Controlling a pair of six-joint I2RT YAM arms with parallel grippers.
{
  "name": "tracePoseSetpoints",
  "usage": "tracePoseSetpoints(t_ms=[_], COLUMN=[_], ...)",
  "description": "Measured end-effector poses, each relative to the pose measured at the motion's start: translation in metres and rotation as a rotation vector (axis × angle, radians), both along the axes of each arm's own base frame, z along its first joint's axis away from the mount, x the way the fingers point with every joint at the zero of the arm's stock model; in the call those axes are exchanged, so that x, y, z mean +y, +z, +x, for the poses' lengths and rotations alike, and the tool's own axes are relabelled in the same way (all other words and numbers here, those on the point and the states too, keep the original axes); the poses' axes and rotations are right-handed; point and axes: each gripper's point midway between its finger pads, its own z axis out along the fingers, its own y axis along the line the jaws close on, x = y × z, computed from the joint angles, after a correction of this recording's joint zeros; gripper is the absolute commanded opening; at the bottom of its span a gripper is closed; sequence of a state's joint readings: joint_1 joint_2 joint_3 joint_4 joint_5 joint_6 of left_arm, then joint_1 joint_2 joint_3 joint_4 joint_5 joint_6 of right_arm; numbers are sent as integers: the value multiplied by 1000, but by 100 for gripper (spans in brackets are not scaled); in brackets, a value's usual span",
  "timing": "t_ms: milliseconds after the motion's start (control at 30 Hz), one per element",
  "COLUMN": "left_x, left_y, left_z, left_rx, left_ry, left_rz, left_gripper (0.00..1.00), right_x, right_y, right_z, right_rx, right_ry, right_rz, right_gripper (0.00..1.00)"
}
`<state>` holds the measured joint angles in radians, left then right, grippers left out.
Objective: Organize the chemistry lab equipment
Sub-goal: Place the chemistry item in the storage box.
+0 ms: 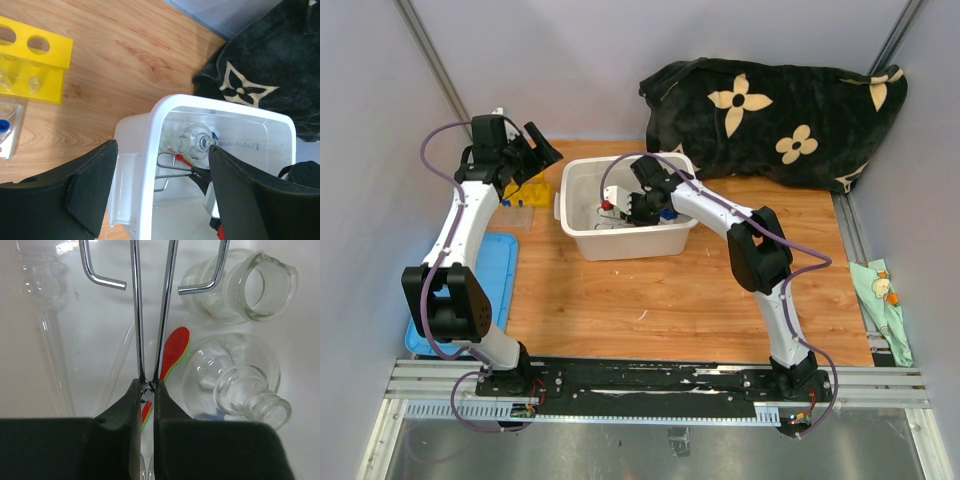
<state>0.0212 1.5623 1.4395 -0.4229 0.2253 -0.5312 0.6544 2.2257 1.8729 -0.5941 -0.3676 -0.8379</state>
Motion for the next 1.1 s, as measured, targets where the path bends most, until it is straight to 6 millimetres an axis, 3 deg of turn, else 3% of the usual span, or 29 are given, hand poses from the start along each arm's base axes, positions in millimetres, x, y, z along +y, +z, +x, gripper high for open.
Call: tracePoseSetpoints(t_ms=[400,1100], left_x=[0,-3], left_y=[0,1], left_z=[0,-1], left_rx=[-1,0], left_ry=[-7,-22], left_rz=[-6,-16], left_gripper=[78,78], right_x=[0,-1], right_y=[-10,-11], right_z=[0,0], right_rx=[11,15], right_ry=[-4,-13], right_rz=[-9,-10], right_gripper=[6,21])
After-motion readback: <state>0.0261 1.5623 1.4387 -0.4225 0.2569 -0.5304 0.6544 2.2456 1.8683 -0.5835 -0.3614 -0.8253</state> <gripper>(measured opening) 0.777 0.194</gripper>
